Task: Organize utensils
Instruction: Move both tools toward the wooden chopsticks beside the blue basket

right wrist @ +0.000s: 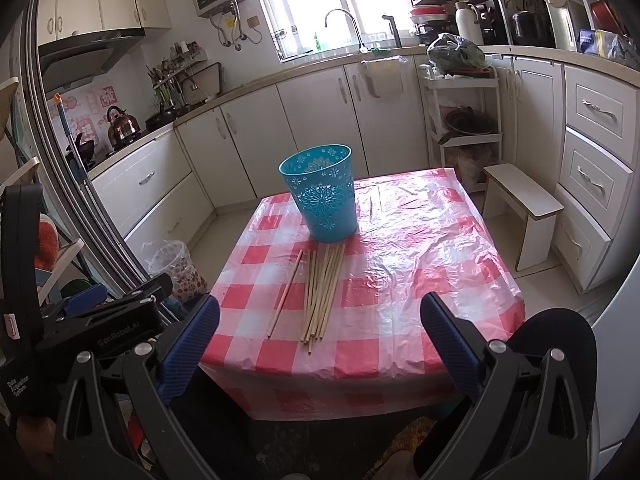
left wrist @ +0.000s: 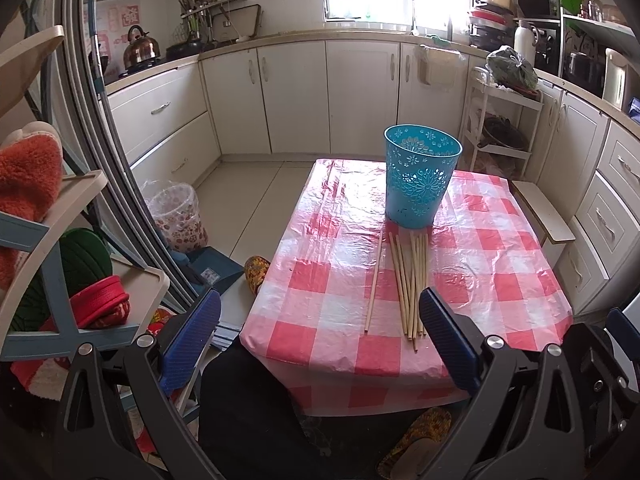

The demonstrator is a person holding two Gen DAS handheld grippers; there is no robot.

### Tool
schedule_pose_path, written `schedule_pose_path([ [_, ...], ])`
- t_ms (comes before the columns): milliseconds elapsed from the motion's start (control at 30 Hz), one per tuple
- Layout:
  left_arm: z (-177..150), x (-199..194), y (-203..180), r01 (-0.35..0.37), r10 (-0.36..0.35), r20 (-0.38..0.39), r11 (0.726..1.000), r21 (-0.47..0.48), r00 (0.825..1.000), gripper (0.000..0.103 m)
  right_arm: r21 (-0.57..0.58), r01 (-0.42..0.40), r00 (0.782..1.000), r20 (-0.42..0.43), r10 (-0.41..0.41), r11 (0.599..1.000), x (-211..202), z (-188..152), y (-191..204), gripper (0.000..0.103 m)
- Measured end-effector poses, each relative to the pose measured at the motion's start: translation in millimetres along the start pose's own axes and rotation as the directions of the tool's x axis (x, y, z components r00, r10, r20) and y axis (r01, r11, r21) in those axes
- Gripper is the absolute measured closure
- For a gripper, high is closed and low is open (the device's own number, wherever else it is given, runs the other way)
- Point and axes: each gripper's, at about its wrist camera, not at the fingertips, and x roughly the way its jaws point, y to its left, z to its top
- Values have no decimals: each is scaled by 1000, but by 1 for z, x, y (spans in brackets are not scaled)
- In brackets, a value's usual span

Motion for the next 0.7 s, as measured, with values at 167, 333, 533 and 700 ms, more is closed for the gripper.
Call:
schedule_pose_path([
  [167,2,12,-2,-1,1,-20,1000,1,1000,8,3,5,1000,-16,-5,1000,13,2,-1,7],
  [333,5,29,-2,-1,1,-42,1000,0,999,8,4,9,999,-42,-9,1000,28,3,0,7],
  [533,9,48,-4,3,-3,-61,1000,-6,998,8,5,15,998,-65,-14,1000,43,6,-2,7],
  [700,13,57,-6,3,-3,-65,1000,-6,998,8,2,14,997,-69,-14,1000,49,8,-2,7],
])
